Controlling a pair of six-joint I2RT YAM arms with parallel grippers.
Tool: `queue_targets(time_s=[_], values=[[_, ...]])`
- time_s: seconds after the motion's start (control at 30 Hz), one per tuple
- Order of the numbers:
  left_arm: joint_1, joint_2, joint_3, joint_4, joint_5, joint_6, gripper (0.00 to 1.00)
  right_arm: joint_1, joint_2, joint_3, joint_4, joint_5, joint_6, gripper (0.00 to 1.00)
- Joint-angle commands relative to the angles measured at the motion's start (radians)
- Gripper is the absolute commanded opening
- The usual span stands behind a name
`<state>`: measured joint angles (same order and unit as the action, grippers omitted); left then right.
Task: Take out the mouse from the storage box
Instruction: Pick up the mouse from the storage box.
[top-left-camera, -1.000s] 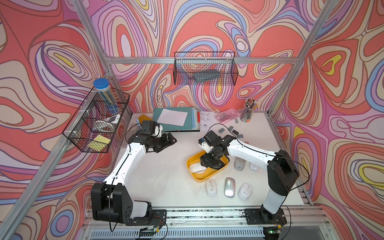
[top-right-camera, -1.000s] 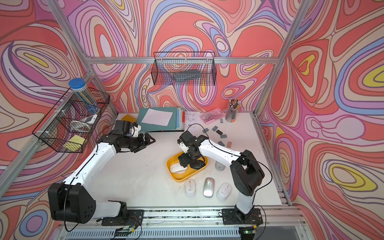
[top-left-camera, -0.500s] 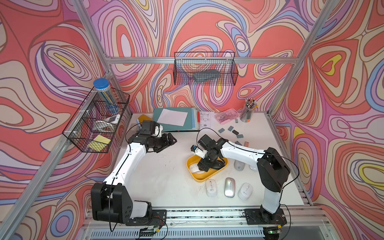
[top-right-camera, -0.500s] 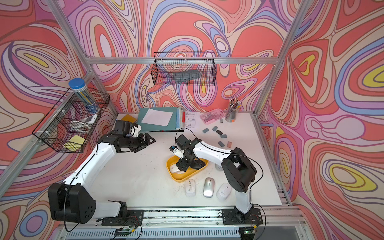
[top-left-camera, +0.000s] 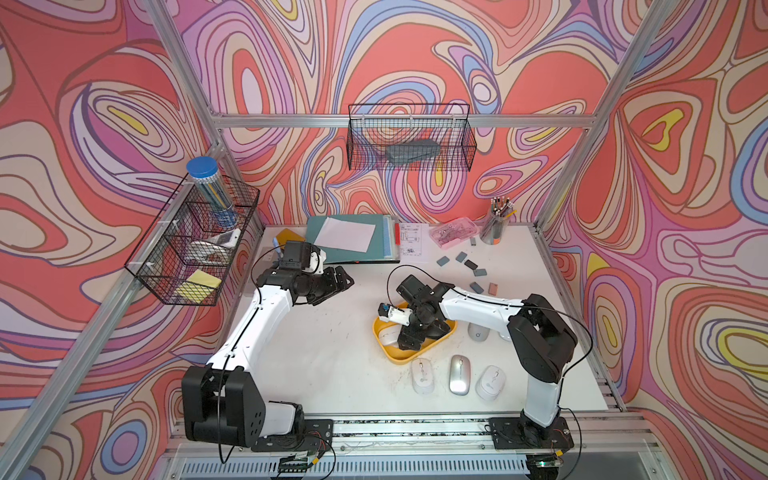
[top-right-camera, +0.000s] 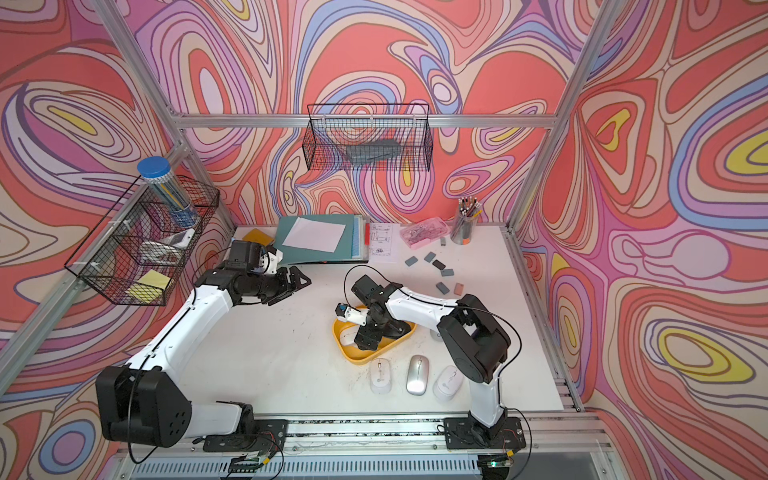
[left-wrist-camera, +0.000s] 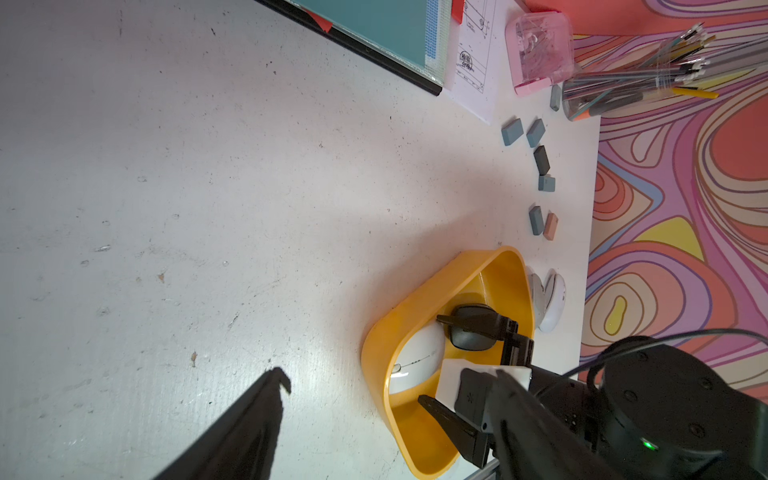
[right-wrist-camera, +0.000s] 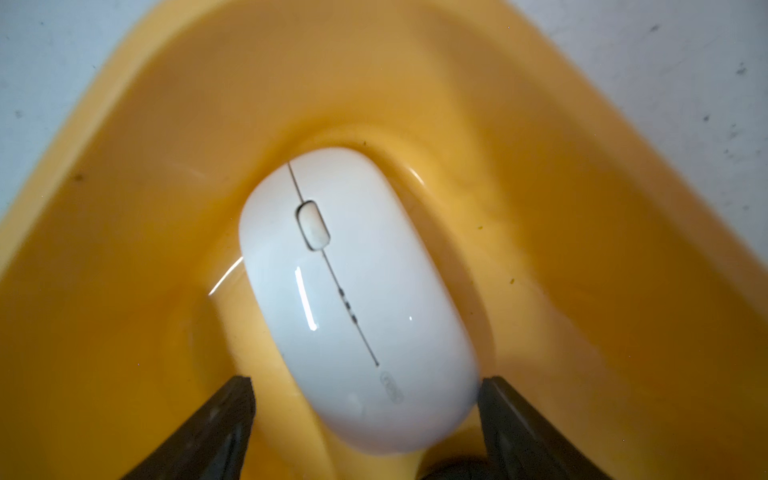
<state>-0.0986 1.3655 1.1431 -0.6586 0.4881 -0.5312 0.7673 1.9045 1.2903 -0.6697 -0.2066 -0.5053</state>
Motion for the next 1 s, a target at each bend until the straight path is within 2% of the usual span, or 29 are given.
queue_targets(time_s=[0.0, 0.17, 0.23, 0.37, 0.43, 0.6, 0.77, 0.97], values=[[-0.006, 0.012, 0.0, -0.01, 0.004, 0.016, 0.82, 0.004, 0.026, 0.017, 0.059, -0.028, -0.064, 0.86], [-0.006, 0.017, 0.002, -0.01, 0.009, 0.018, 0.82, 0.004, 0.068, 0.035, 0.063, -0.074, -0.107, 0.85], [-0.006, 0.016, 0.003, -0.012, 0.007, 0.018, 0.82, 0.003, 0.085, 0.052, 0.044, -0.097, -0.102, 0.81], [-0.007, 0.015, 0.003, -0.012, 0.007, 0.019, 0.82, 0.011, 0.124, 0.104, -0.027, -0.1, -0.044, 0.61], [-0.007, 0.015, 0.005, -0.012, 0.008, 0.019, 0.82, 0.016, 0.122, 0.098, -0.033, -0.096, -0.023, 0.56], [-0.007, 0.014, 0.004, -0.012, 0.011, 0.017, 0.81, 0.025, 0.098, 0.078, -0.022, -0.093, 0.043, 0.31], [-0.008, 0.01, 0.002, -0.01, 0.012, 0.017, 0.81, 0.04, 0.076, 0.086, -0.011, -0.065, 0.144, 0.27], [-0.009, 0.007, 0.002, -0.009, 0.013, 0.014, 0.81, 0.072, 0.022, 0.077, -0.002, 0.028, 0.193, 0.25]])
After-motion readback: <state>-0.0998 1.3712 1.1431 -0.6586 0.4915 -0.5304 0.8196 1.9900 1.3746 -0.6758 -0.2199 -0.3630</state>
